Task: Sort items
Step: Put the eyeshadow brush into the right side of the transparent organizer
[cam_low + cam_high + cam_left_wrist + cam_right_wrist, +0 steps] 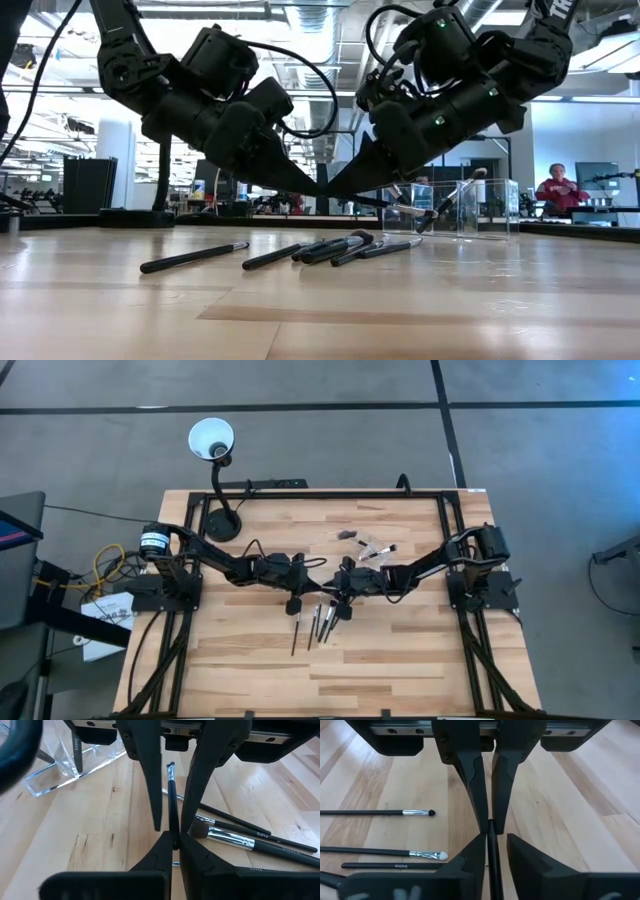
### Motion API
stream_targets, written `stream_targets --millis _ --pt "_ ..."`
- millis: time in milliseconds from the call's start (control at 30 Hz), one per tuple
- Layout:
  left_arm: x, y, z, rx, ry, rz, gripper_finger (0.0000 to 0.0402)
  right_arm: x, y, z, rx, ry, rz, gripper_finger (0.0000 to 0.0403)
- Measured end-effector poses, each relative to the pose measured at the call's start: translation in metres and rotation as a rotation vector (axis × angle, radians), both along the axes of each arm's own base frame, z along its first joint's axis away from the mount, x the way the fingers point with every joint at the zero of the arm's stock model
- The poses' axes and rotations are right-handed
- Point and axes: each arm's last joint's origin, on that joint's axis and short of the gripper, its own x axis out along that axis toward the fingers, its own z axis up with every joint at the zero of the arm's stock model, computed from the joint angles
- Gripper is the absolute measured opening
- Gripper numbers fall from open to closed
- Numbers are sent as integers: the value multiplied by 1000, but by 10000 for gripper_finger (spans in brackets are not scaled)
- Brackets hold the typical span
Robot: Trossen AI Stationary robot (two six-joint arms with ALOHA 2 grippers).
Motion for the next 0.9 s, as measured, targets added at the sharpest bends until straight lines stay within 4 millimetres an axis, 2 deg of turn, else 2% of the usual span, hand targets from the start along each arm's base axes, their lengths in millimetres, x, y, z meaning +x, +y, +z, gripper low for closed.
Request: stream_targets --millis 133,267,333,400,500,600,633,700,833,900 --pt "0 0 1 2 -6 3 13 -2 -1 10 -13 -21 -24 104" --pt "0 2 1 29 -5 55 12 -7 1 39 -21 -86 -31 125" --pt "0 6 2 39 -4 83 13 -15 4 60 -49 -116 -4 132" --pt "0 10 5 40 -19 100 13 -28 9 90 -95 -176 37 137" --pt "-2 18 18 41 -57 126 12 -57 16 132 -186 -238 54 140" --pt "-5 25 39 45 -129 151 13 -93 19 160 -227 -262 -17 141" --pt "-7 27 48 51 -159 157 13 -103 19 161 -219 -267 -32 140" --pt "-12 31 66 74 -227 164 12 -117 20 151 -202 -266 -27 137" --pt "-24 33 99 99 -349 118 13 -126 18 107 -241 -326 -18 131" --pt "-31 32 115 108 -415 80 12 -127 13 92 -274 -399 -36 130"
